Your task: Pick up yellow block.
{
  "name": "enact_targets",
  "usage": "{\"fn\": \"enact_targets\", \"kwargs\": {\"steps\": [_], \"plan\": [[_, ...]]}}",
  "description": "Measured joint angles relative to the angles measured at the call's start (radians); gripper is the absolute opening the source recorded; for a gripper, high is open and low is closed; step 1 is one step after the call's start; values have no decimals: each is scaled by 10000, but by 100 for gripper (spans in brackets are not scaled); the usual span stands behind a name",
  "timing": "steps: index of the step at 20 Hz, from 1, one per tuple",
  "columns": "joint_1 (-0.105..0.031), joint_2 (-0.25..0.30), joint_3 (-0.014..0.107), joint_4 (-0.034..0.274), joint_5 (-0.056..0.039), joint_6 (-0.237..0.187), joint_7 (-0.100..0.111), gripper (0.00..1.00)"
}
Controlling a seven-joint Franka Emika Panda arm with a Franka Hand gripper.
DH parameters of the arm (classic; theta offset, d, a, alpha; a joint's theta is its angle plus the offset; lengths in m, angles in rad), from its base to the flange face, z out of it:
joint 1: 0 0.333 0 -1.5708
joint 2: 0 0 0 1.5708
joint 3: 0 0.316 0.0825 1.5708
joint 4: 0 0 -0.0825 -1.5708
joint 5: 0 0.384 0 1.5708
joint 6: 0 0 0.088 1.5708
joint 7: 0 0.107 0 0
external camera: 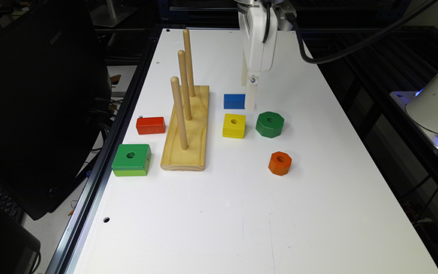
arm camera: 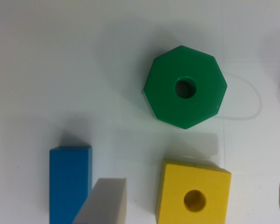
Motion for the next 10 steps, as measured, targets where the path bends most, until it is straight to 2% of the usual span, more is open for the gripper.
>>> {"fn": "enact_targets", "kwargs": {"steps": [6,8,10], "plan": [[0,120,-2,-24,-12,92,3,100],[-4,347,-11,-26,-65,303,23,100],[-6,621,-21,-15,-174,577,105,100]]}}
